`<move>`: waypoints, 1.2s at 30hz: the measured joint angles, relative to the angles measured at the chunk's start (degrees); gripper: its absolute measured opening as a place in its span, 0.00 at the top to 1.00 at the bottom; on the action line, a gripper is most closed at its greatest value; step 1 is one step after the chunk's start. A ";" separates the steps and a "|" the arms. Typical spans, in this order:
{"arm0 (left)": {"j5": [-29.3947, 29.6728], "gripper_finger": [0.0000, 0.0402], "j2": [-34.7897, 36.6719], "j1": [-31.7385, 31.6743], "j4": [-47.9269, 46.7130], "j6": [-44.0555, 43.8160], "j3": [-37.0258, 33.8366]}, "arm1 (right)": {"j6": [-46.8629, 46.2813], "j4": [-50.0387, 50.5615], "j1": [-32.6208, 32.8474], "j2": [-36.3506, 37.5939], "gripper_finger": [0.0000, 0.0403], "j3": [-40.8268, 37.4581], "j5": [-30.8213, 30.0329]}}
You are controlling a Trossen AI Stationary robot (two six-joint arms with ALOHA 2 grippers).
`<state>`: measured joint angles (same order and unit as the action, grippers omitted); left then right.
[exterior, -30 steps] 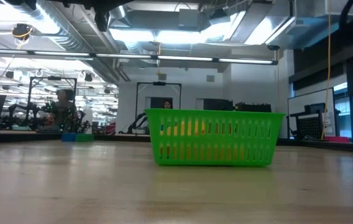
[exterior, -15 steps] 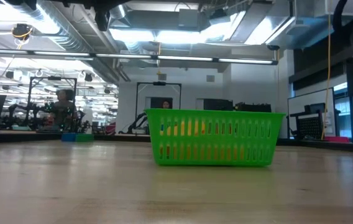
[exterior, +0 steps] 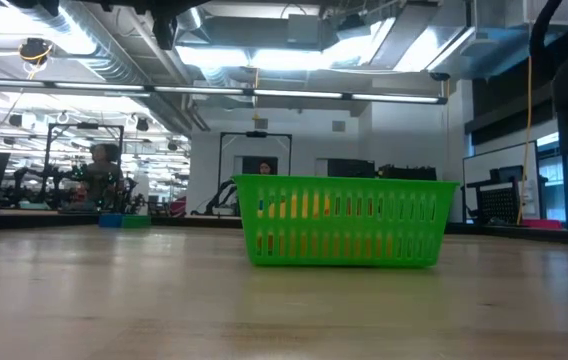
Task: Sort & place blocks by color
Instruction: Put the right blue game piece into the red basket
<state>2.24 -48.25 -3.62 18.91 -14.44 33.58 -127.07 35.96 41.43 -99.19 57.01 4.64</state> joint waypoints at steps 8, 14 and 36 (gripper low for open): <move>0.00 1.00 0.00 -0.02 -0.01 0.02 0.00 | 0.05 -0.25 0.09 -2.01 0.40 0.00 1.19; 0.00 1.00 0.00 -0.02 -0.01 0.02 0.00 | 0.09 -0.85 0.09 -2.50 0.40 0.02 1.44; 0.02 1.00 0.00 -0.02 0.01 0.01 0.00 | 12.60 2.17 0.09 0.33 0.64 0.00 -0.36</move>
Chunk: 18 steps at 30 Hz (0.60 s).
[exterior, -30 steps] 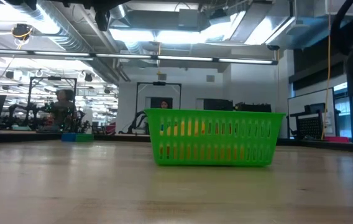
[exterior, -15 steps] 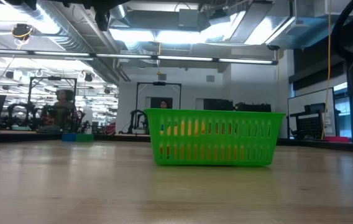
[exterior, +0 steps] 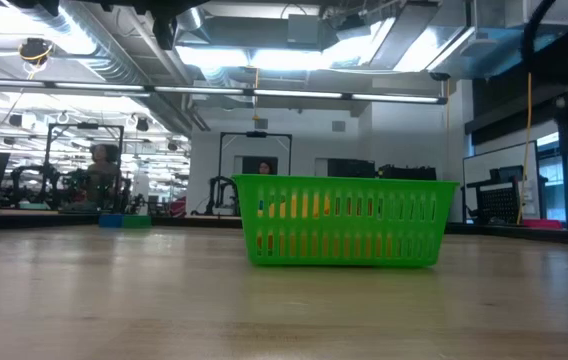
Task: Sort & place blocks by color
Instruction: Put the right blue game piece into the red basket
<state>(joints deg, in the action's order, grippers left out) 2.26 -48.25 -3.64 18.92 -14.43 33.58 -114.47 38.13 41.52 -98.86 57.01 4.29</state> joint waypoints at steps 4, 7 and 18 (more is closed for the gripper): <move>0.00 1.00 0.00 0.00 0.04 -0.03 0.00 | 8.29 5.75 0.04 4.98 0.64 -0.02 -1.26; 0.00 1.00 0.00 0.01 0.09 -0.03 0.00 | 15.25 8.67 -0.99 10.48 0.64 -1.12 -3.19; -0.01 1.00 0.02 0.01 0.24 -0.49 0.00 | 35.20 -6.43 -12.44 33.00 0.64 -19.77 -9.96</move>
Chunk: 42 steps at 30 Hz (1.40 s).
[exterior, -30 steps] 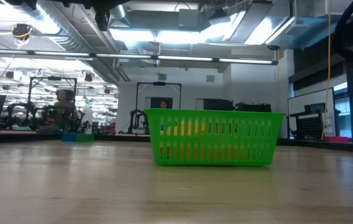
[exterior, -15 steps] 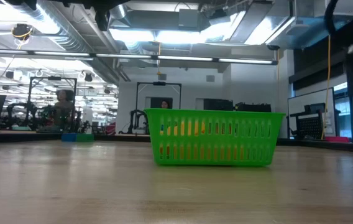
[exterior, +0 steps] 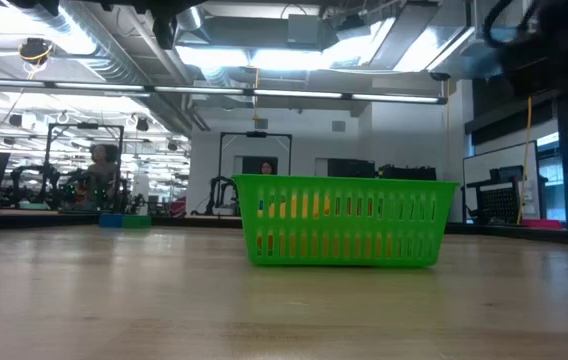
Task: Sort & place blocks by color
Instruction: Put the right blue game piece into the red basket
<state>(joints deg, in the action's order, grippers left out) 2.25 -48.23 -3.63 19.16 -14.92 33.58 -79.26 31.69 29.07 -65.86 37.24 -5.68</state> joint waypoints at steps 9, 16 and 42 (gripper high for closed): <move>0.01 1.00 0.00 0.01 0.04 -0.08 0.00 | 23.13 -39.80 -17.06 2.23 0.64 -7.91 0.33; 0.01 1.00 0.00 0.01 0.88 -0.07 0.00 | 42.83 -44.03 -28.20 -0.85 0.64 2.48 6.81; 4.54 0.61 -0.15 0.01 0.98 -4.81 0.00 | 59.93 -39.49 -34.97 -3.15 0.64 15.38 13.45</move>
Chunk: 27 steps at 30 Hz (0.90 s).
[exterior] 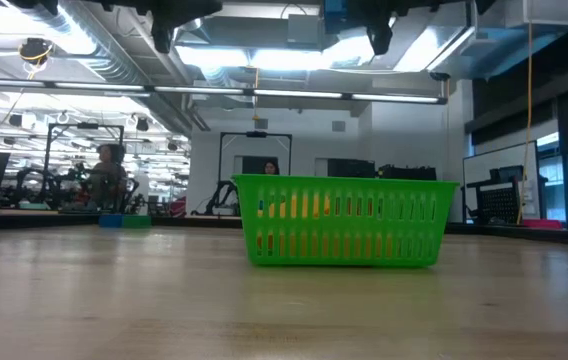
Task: Sort & place blocks by color
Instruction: Put the right blue game piece into the red basket
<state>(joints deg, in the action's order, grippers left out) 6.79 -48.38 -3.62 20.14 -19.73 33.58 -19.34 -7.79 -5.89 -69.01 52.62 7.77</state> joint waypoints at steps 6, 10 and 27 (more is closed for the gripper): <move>-0.34 0.50 0.00 0.02 0.02 -1.73 0.00 | -0.08 -0.02 0.00 0.00 0.64 0.00 0.00; -0.39 0.46 -0.64 0.04 0.12 -2.82 0.08 | -0.08 -0.04 0.00 0.00 0.64 -0.02 0.00; -6.56 0.45 -28.99 0.02 -0.13 0.37 19.47 | -1.97 -6.26 0.00 -4.81 0.64 -0.02 1.44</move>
<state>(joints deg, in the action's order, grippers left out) 0.22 -77.37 -3.60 20.00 -19.35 53.05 -21.31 -14.06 -5.89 -73.82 52.60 9.21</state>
